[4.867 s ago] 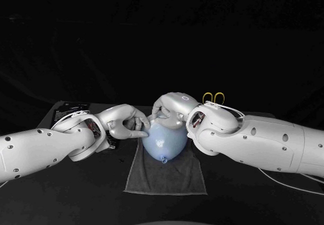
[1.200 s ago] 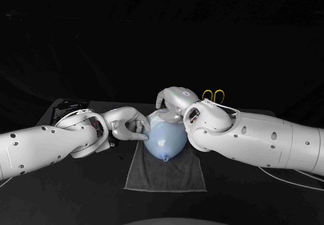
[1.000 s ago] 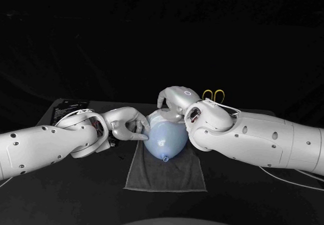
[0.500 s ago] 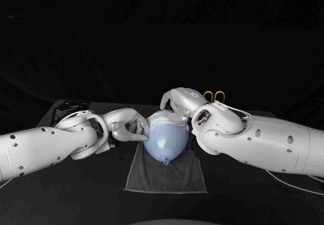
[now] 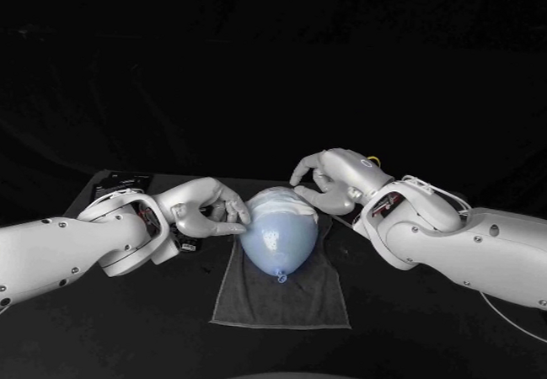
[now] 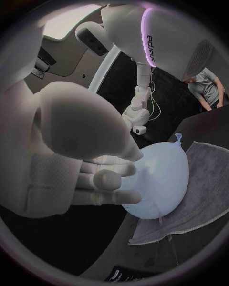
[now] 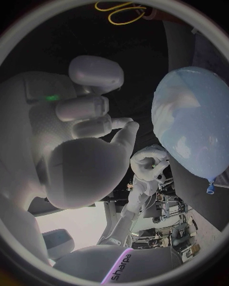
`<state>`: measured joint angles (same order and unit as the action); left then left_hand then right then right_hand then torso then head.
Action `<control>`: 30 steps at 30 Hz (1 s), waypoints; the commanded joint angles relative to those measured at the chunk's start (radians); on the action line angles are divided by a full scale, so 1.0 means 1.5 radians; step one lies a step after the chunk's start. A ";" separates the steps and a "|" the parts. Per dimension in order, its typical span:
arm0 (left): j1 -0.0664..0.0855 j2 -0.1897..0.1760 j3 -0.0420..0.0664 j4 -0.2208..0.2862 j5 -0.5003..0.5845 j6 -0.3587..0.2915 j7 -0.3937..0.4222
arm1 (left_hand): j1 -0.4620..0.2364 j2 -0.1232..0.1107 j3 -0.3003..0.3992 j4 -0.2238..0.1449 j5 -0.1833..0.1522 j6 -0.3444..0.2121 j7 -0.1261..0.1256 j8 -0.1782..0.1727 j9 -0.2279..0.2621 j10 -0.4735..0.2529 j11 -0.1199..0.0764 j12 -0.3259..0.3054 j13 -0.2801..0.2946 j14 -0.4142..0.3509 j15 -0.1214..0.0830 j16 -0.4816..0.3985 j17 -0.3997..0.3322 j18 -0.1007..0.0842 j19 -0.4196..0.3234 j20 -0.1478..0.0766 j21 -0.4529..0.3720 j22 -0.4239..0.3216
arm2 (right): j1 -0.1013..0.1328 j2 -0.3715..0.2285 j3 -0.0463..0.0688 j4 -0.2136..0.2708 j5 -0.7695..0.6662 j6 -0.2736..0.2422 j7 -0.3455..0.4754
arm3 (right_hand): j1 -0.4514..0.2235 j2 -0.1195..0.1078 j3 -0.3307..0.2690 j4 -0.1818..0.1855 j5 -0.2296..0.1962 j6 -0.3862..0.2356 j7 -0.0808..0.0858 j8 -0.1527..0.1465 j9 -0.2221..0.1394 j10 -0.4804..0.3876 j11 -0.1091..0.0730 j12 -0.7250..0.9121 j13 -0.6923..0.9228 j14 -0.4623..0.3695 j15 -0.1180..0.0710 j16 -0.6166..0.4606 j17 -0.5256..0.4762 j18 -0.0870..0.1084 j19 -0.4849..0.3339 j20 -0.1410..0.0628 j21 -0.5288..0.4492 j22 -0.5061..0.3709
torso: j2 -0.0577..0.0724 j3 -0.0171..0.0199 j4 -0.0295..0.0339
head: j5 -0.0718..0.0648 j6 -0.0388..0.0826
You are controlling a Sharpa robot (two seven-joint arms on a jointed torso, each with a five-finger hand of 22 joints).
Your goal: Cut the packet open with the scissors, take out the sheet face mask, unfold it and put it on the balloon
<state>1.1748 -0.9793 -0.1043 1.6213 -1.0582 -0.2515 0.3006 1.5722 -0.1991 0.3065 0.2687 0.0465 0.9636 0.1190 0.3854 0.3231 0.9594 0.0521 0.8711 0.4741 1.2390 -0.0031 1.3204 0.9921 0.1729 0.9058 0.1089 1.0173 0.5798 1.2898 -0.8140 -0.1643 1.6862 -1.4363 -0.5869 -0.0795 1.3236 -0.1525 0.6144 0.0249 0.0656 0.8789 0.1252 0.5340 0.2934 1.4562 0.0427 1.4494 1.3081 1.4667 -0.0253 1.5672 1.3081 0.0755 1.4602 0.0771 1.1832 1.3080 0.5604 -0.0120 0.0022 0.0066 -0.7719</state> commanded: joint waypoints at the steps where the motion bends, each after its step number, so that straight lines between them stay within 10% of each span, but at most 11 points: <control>1: 0.001 -0.013 0.003 0.013 0.071 0.000 0.040 | 0.007 0.000 0.005 -0.002 0.002 0.007 -0.001 0.006 0.002 -0.004 -0.001 -0.005 -0.001 -0.004 0.000 -0.005 -0.001 0.007 -0.004 0.000 -0.003 0.000 | 0.000 -0.012 0.000 0.008 0.041 -0.033 0.098 | -0.006 0.003 0.001 -0.003 -0.003 0.006 -0.001 -0.005 -0.001 0.006 0.000 0.003 0.087 0.069 0.000 0.002 0.175 -0.005 0.006 0.000 0.005 0.115 | -0.001 0.0005 -0.0002 | 0.001 0.001; 17: -0.003 -0.008 0.001 -0.008 -0.036 -0.139 0.030 | -0.019 -0.035 -0.031 0.011 0.001 -0.078 0.030 0.021 0.016 -0.043 0.028 -0.008 0.000 -0.060 0.023 -0.055 -0.085 0.005 -0.015 0.013 -0.017 -0.008 | -0.015 -0.024 -0.001 0.023 0.001 -0.010 0.108 | -0.016 -0.009 -0.012 -0.005 -0.009 0.017 -0.003 -0.013 -0.007 0.005 -0.002 0.002 0.086 0.069 -0.002 0.002 0.175 -0.005 0.005 -0.001 0.003 0.115 | 0.002 -0.0007 0.0005 | 0.007 -0.002; 30: -0.033 0.038 -0.002 -0.053 -0.129 -0.188 0.020 | -0.008 -0.017 -0.090 0.012 0.001 -0.099 0.019 0.070 0.025 -0.059 0.019 0.035 0.014 -0.012 0.018 -0.006 -0.017 0.008 -0.002 0.015 -0.012 -0.009 | -0.018 -0.013 -0.001 0.020 -0.022 0.004 0.088 | -0.022 -0.013 -0.018 -0.003 -0.009 0.018 -0.003 -0.020 -0.010 0.005 -0.001 0.002 0.086 0.069 -0.002 0.002 0.175 -0.005 0.004 -0.001 0.003 0.115 | 0.002 0.0001 0.0002 | 0.007 -0.007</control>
<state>1.1259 -0.9262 -0.1082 1.5447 -1.1888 -0.4941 0.3318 1.5582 -0.2317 0.1775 0.2867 0.0465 0.8163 0.1529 0.4873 0.3616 0.8706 0.0838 0.9178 0.4946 1.2176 0.0230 1.3098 0.9647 0.1697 0.8956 0.1305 0.9973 0.5631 1.2636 -0.8352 -0.1663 1.7172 -1.4406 -0.5995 0.0630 1.2985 -0.1695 0.5945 0.0193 0.0576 0.8986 0.1198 0.5097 0.2792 1.4575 0.0409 1.4472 1.3080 1.4665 -0.0250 1.5672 1.3081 0.0753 1.4622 0.0749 1.1904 1.3077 0.5633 -0.0126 0.0023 0.0175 -0.7807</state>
